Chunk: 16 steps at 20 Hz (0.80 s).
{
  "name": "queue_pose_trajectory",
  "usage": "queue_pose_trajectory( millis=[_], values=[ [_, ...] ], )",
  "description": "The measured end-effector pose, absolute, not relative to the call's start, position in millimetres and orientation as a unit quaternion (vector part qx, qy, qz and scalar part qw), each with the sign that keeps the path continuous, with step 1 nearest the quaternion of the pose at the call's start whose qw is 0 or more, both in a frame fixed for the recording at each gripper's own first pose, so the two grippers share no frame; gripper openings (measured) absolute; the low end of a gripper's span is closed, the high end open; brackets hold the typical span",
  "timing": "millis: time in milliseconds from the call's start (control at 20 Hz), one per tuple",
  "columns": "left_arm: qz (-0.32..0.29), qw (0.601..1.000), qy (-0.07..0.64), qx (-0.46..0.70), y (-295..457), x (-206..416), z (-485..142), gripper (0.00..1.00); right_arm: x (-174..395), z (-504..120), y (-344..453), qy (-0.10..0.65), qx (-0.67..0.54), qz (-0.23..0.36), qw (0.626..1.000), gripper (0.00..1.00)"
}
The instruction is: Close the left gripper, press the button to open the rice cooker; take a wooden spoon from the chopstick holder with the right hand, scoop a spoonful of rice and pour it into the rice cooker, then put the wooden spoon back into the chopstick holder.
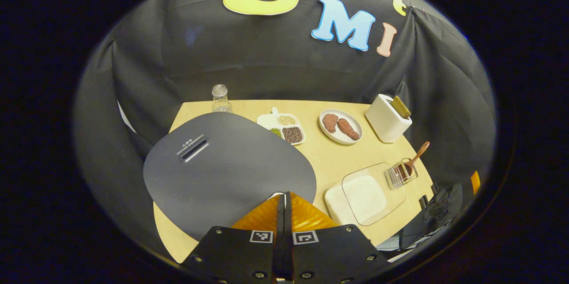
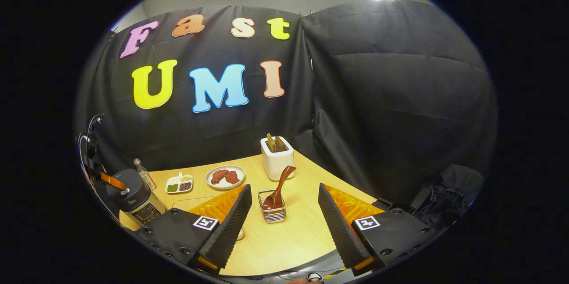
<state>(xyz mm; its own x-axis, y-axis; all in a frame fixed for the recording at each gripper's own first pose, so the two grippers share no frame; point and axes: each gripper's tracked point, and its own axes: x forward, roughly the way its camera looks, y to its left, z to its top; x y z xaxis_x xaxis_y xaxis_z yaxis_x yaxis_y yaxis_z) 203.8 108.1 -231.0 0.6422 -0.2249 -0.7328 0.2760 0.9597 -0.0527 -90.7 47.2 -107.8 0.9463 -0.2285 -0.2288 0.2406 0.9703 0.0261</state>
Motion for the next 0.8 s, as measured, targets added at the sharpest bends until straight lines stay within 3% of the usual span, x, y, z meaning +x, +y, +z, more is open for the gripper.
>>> queue_pose_trajectory(
  millis=[350, 800],
  values=[
    [-0.138, 0.911, 0.387, 0.033, 110, 201, -236, 0.02, -85, -116, 52, 0.129, 0.023, -0.112, 0.985, 0.96],
    [-0.130, 0.912, 0.380, -0.089, 114, 199, -242, 0.02, -88, -127, 55, 0.146, 0.014, -0.100, 0.984, 0.93]
  ],
)
